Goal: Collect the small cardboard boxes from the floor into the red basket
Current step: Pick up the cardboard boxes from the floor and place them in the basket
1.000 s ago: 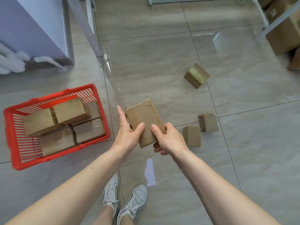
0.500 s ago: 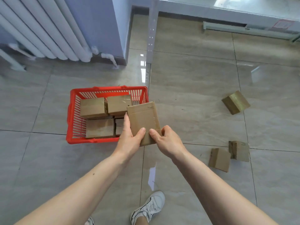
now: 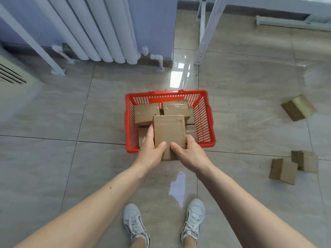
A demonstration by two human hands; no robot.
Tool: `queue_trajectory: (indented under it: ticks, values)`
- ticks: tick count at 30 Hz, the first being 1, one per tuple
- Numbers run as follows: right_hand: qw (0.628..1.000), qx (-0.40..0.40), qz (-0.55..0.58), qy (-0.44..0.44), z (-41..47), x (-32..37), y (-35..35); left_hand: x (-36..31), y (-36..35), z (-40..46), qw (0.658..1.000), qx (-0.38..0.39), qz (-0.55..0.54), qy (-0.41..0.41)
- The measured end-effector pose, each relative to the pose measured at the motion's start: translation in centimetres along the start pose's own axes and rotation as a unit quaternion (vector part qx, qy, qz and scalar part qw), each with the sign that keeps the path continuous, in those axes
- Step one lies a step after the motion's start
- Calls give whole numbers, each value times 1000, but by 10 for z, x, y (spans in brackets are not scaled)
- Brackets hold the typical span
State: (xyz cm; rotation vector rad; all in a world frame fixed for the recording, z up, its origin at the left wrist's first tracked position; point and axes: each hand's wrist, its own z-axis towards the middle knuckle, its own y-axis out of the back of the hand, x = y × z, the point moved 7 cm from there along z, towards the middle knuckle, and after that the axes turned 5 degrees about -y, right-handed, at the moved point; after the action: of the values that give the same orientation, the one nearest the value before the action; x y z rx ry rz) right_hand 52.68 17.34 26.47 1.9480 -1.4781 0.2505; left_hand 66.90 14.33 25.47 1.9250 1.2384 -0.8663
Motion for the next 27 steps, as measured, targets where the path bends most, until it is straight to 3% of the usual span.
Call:
queue_trajectory:
  ticks: [11,27]
  values:
    - [999,0,-7,-33,39,20,-58,42,47,33,998,-34,37,37]
    - [998,18,-32,-49,137,26,-111,98,63,119,994,-51,8,91]
